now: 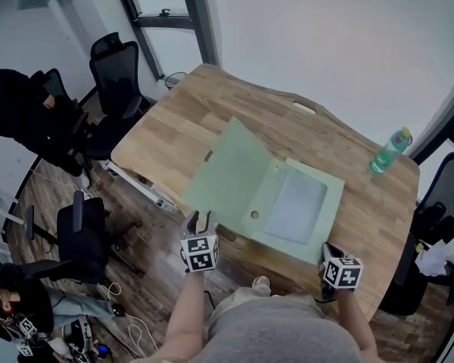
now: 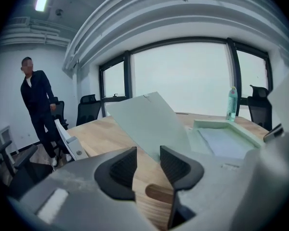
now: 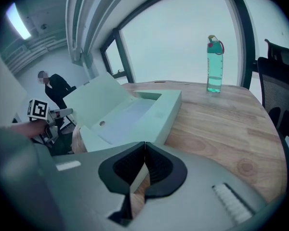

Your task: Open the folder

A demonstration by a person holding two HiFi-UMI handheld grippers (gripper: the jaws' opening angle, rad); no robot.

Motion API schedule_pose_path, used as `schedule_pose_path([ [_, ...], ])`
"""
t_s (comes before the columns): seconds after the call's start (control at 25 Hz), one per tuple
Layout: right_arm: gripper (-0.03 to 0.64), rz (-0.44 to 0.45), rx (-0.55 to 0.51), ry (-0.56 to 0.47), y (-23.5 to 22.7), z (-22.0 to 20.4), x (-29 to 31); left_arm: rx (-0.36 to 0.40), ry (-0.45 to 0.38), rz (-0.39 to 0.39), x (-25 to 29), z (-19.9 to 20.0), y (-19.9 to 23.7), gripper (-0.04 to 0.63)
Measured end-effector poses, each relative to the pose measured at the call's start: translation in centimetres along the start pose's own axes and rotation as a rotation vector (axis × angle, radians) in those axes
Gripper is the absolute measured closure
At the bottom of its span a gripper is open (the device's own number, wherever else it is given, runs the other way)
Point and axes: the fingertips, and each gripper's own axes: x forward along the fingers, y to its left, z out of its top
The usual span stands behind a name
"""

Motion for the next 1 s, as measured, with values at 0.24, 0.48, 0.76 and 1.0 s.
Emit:
schedule_pose_path([
  [0.24, 0.612, -0.010, 0.009, 0.015, 0.0, -0.1, 0.1, -0.051, 0.091, 0.069, 2.7, -2.9, 1.9, 0.390],
  [0.48, 0.612, -0.030, 0.014, 0.030, -0.1, 0.0, 0.1, -0.075, 0.177, 0.108, 4.4, -5.4, 3.0, 0.357],
  [0.76, 0.612, -0.036, 0.009, 0.029, -0.1, 0.1, 0.0, -0.078, 0.232, 0.123, 5.4, -7.2, 3.0, 0.345],
  [1.0, 0.612, -0.040, 0.012, 0.028, -0.1, 0.1, 0.1, -0.085, 0.261, 0.119, 6.4, -8.6, 3.4, 0.327],
])
